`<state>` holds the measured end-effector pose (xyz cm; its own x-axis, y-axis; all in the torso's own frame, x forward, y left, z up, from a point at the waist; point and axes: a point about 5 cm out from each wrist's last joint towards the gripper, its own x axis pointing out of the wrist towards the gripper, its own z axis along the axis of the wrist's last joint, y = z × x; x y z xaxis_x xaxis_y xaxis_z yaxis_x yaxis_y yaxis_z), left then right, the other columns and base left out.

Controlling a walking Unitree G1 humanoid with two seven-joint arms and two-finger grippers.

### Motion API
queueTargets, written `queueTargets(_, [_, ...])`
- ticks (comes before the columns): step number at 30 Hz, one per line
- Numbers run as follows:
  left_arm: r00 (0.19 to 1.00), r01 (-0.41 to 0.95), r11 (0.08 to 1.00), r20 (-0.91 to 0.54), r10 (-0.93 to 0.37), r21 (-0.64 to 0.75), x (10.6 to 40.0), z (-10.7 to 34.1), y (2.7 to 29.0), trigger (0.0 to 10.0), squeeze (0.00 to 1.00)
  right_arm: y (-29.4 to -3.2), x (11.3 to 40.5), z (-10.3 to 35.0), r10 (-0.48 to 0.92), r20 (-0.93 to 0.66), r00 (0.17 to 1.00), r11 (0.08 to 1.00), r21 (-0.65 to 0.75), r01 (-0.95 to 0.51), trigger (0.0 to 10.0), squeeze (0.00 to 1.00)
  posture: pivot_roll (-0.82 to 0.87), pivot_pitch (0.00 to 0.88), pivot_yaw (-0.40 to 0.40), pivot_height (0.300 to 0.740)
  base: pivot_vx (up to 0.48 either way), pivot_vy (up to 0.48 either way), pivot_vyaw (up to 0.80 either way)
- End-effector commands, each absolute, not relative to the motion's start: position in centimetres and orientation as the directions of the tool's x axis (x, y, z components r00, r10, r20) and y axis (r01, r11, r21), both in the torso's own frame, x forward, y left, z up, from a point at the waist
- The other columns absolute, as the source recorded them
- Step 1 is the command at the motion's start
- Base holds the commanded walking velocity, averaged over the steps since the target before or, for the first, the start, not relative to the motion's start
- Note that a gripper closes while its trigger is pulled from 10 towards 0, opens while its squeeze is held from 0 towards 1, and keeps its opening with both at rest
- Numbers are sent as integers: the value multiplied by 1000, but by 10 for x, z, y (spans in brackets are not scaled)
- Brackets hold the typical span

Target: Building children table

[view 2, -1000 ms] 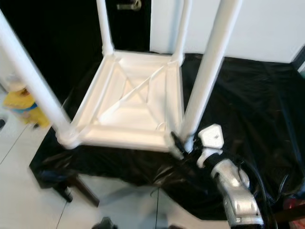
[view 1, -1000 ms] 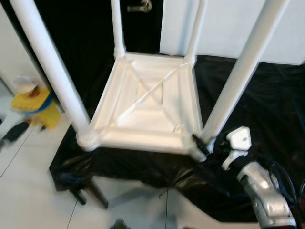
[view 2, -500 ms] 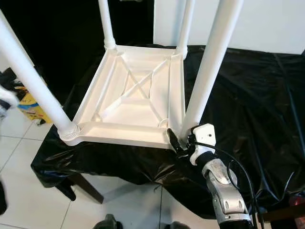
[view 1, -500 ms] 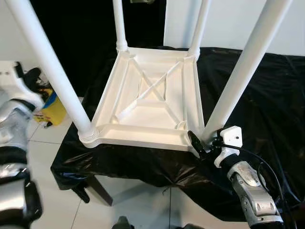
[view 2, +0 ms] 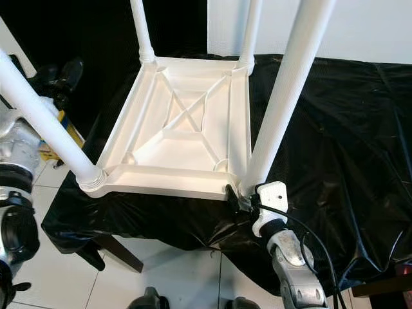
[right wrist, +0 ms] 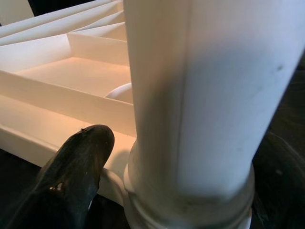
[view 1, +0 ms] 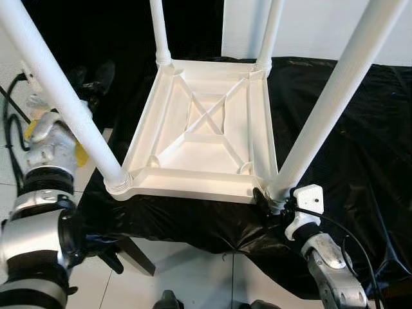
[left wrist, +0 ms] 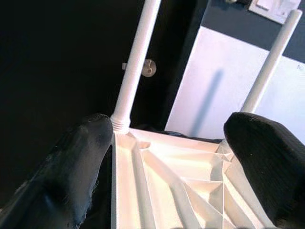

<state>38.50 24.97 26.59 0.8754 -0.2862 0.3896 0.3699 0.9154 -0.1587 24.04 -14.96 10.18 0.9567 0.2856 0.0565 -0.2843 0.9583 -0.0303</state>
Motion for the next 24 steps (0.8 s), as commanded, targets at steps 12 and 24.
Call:
queueTargets(12, [559,791,610,349,-752,47,342,239,178,10000,0,-156,258,95,82,32,996,995,-63,-80,10000,0,21,97,27,740,0,0,0])
queueTargets(24, [506,838,541,465,-727,-67,297,240,121,10000,0,-155,305,103,-156,76,985,984,-80,162,10000,0,58,113,16,740,0,0,0])
